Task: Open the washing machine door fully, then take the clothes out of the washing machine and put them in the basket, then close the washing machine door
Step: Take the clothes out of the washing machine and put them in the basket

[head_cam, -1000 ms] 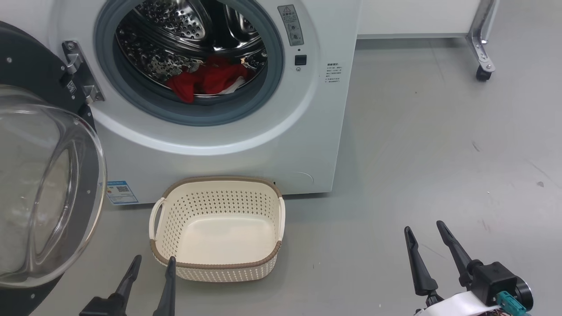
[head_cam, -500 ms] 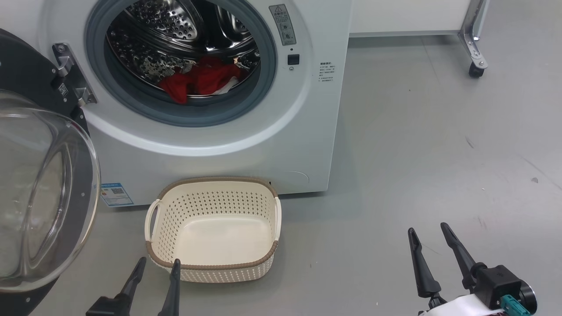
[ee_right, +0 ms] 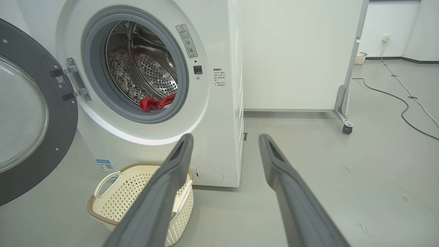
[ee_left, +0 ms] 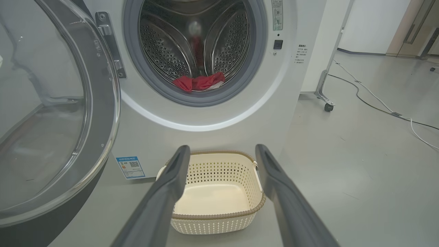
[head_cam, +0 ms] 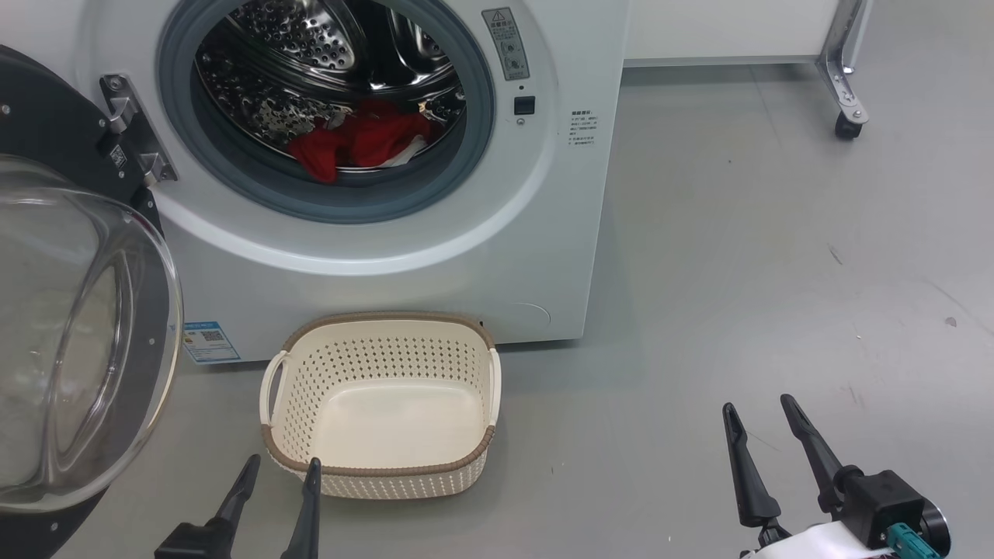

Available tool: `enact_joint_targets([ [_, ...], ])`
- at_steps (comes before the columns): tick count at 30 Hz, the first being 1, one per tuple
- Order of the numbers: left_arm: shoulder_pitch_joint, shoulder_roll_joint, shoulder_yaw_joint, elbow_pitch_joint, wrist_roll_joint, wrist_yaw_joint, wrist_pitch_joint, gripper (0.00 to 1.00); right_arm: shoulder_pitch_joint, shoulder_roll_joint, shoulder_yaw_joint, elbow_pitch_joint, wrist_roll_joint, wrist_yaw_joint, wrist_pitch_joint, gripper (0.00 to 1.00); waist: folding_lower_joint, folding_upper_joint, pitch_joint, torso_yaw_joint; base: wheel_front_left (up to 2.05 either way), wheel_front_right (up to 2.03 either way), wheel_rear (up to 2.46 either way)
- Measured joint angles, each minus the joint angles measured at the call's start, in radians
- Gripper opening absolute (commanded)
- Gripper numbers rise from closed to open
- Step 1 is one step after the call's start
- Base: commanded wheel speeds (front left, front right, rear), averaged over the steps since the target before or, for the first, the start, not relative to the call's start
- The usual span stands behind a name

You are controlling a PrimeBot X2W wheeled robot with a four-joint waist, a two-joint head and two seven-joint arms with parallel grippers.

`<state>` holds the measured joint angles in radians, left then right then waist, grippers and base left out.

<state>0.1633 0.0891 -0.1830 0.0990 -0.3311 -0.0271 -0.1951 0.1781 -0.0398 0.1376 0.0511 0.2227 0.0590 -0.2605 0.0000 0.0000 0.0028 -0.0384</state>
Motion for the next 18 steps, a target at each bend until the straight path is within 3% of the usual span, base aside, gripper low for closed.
enact_joint_targets([
  [18, 0.000, -0.003, -0.010, -0.004, 0.001, 0.010, 0.000, 1.00, 0.012, 0.000, 0.002, -0.008, 0.007, 0.000, 0.000, 1.00, 0.0000, 0.0000, -0.009, 0.006, 0.10, -0.10, 0.00],
])
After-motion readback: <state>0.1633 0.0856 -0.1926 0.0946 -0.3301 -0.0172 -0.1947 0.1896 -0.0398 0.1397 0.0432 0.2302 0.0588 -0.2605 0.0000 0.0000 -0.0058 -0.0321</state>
